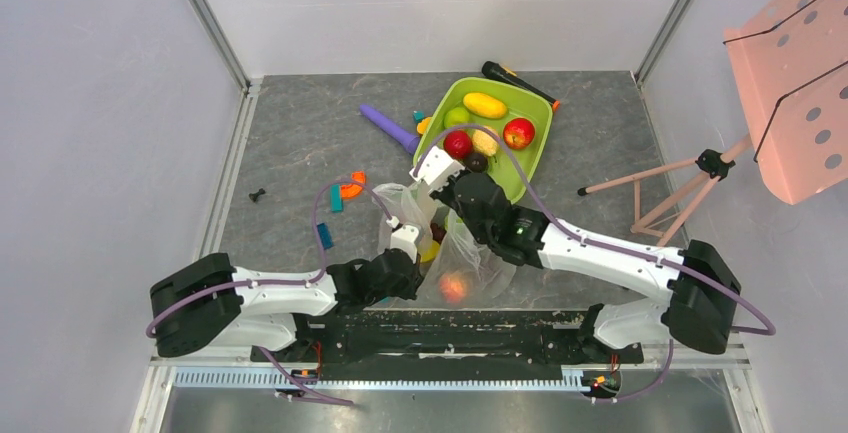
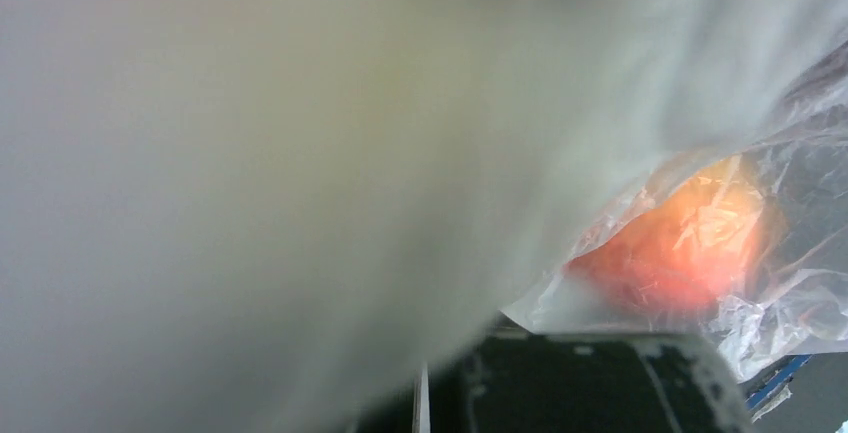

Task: Take the fake fruits out of the plastic bag
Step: Adjust the plastic bag at the center of the board.

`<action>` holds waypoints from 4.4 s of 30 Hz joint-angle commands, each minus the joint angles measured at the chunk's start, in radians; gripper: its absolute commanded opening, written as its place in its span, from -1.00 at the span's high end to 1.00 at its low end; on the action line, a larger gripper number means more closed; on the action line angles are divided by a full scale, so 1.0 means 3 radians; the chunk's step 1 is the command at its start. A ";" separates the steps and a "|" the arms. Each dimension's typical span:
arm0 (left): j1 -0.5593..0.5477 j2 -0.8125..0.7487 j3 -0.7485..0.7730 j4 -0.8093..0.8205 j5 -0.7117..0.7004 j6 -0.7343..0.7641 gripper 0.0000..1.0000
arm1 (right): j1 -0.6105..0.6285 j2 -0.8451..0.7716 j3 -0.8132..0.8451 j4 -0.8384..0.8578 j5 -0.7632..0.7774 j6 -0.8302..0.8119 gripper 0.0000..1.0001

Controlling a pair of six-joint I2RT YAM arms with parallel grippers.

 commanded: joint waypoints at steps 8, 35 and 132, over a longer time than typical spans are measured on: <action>-0.0006 -0.0114 -0.0016 0.0016 -0.0012 -0.0158 0.96 | -0.0077 -0.0273 0.0243 -0.0378 -0.0567 0.0452 -0.12; -0.0002 -0.0180 0.0988 -0.0100 -0.0330 0.0231 0.96 | -0.0071 -0.1018 -0.0191 -0.1267 -0.1308 0.1149 -0.26; 0.0656 -0.0091 0.0630 0.0054 0.0052 0.0400 0.96 | 0.0962 -0.0488 -0.0479 -0.2254 0.0074 0.4594 1.00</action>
